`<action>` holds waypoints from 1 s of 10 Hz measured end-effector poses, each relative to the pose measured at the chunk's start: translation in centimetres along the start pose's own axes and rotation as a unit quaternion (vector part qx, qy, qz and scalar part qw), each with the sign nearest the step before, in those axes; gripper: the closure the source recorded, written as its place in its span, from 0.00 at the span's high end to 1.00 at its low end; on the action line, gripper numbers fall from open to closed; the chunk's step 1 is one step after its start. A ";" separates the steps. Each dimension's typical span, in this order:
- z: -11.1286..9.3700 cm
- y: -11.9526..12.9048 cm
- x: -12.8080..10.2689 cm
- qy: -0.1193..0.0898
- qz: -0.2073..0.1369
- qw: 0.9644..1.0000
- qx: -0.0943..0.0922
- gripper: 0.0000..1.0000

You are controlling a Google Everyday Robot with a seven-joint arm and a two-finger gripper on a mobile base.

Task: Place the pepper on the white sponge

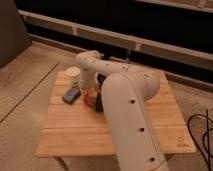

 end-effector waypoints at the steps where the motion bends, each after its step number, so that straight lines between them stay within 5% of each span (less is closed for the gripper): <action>1: -1.3 0.3 -0.5 -0.018 -0.001 1.000 0.013 0.00; 2: -3.2 0.7 -0.9 -0.042 -0.005 0.999 0.032 0.00; 5: -5.8 2.0 -0.5 -0.071 -0.017 0.995 0.062 0.00; 10: -5.6 5.5 0.0 -0.058 -0.051 0.994 0.076 0.00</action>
